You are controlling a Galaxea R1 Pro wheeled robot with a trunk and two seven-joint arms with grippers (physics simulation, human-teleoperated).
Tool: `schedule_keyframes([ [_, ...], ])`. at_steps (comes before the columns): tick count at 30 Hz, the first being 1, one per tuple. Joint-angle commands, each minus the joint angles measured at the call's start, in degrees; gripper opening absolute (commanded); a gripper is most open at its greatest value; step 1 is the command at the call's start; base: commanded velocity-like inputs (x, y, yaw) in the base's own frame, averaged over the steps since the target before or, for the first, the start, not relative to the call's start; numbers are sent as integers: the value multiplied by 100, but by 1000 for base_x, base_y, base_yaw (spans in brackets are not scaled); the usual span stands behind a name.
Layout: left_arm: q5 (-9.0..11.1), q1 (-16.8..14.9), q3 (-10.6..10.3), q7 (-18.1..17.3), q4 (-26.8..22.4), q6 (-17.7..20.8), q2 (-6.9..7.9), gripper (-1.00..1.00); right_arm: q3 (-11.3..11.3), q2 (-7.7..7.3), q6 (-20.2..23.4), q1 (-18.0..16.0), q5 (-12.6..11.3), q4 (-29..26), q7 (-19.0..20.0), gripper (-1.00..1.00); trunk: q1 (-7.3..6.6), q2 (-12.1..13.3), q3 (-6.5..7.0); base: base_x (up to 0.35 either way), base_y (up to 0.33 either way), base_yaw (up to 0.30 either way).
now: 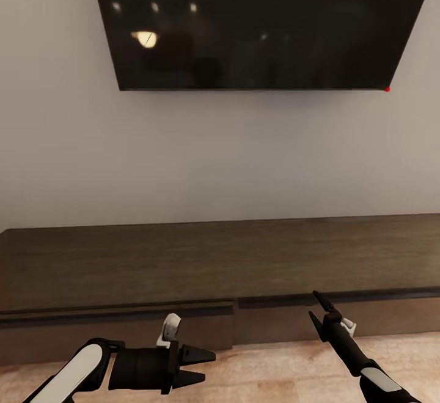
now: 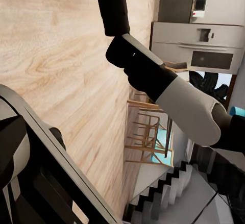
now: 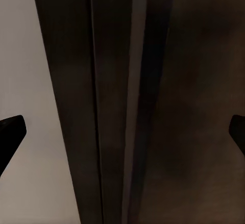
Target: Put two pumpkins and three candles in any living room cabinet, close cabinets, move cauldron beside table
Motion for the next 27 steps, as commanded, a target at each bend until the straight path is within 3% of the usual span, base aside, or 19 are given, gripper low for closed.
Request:
schedule_keyframes([
  [1, -13, -5, -7, -23, -1, 4, 6, 100, 36, -3, 48, -4, -60, 4, 15, 100, -1, -2, -5, 7, 0, 0],
  [27, -13, -5, -7, -23, -31, 4, 4, 100, 38, -3, 47, -4, -53, 4, 5, 100, -1, -2, -5, 0, 0, 0],
])
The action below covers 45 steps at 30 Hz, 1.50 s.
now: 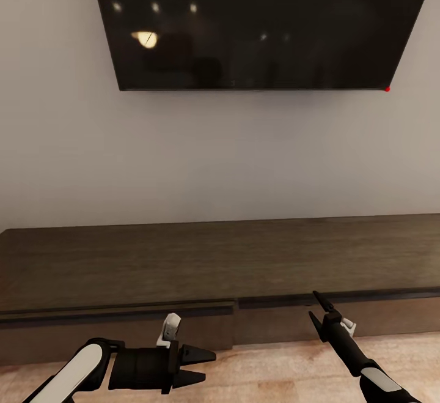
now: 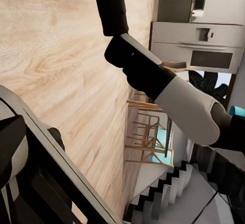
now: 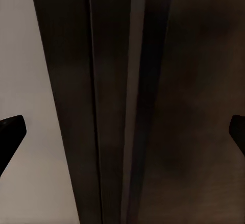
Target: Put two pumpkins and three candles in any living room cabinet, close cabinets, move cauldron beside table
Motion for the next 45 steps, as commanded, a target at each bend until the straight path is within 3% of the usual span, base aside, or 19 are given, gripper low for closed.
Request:
schedule_keyframes([
  [1, -13, -6, -7, -23, -1, 4, 3, 100, 33, -3, 51, -4, -60, 4, 11, 100, -1, -2, -5, 0, 0, 0],
  [45, -13, -6, -7, -23, -8, 4, 7, 100, 36, -3, 65, -4, -51, 4, -24, 100, -1, -2, -5, 0, 0, 0],
])
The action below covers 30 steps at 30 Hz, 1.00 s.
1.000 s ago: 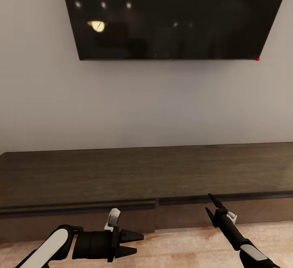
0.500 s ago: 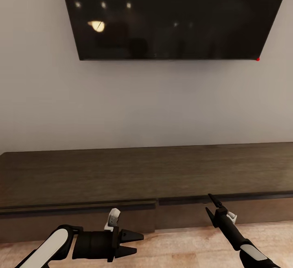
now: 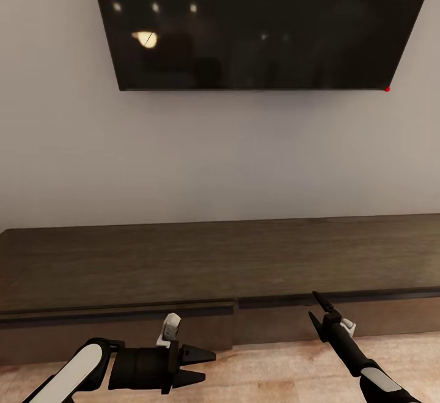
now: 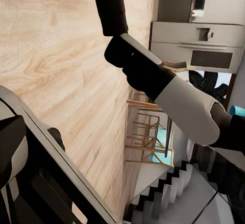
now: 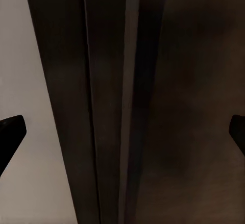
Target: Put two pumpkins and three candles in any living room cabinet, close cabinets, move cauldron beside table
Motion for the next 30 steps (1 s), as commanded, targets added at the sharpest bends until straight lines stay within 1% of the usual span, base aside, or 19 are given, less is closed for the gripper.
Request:
schedule_keyframes([
  [1, -13, -4, -7, -23, 0, 4, 4, 100, 33, -4, 49, -4, -60, 4, 14, 100, -1, -2, -5, 0, 0, 0],
  [12, -13, -5, -8, -23, -3, 4, 7, 100, 41, -6, 50, -4, -52, 4, 12, 100, -1, -2, -5, -51, 0, 0],
  [30, -13, -4, -7, -23, -2, 4, 7, 100, 42, -4, 41, -4, -50, 4, 12, 100, -1, -2, -5, 18, 0, 0],
])
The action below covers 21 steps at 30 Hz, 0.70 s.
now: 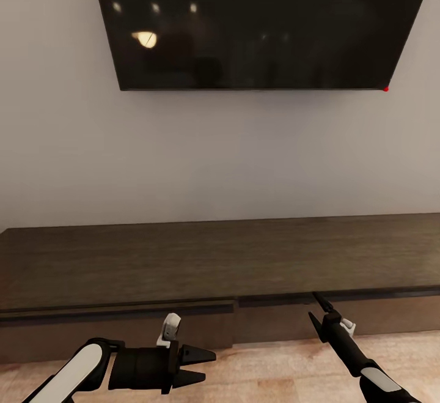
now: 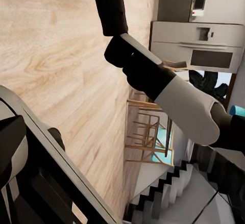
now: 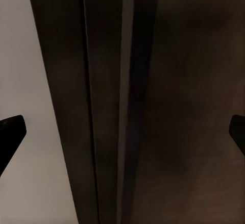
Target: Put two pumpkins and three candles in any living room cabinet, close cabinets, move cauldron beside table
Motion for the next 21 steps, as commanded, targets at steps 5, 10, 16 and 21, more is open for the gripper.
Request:
schedule_keyframes([
  [5, -13, -5, -7, -23, 1, 4, 4, 100, 33, -4, 48, -4, -55, 4, 8, 100, -1, -2, -5, 1, 0, 0],
  [10, -13, -5, -7, -23, 0, 4, 4, 100, 33, -3, 48, -4, -54, 4, 7, 100, -1, -2, -5, 0, 0, 0],
  [16, -13, -5, -7, -23, 0, 4, 4, 100, 33, -4, 41, -4, -56, 4, 7, 100, -1, -2, -5, 0, 0, 0],
  [21, -13, -4, -7, -23, 0, 4, 4, 100, 33, -2, 25, -4, -56, 4, 7, 100, -1, -2, -5, 0, 0, 0],
])
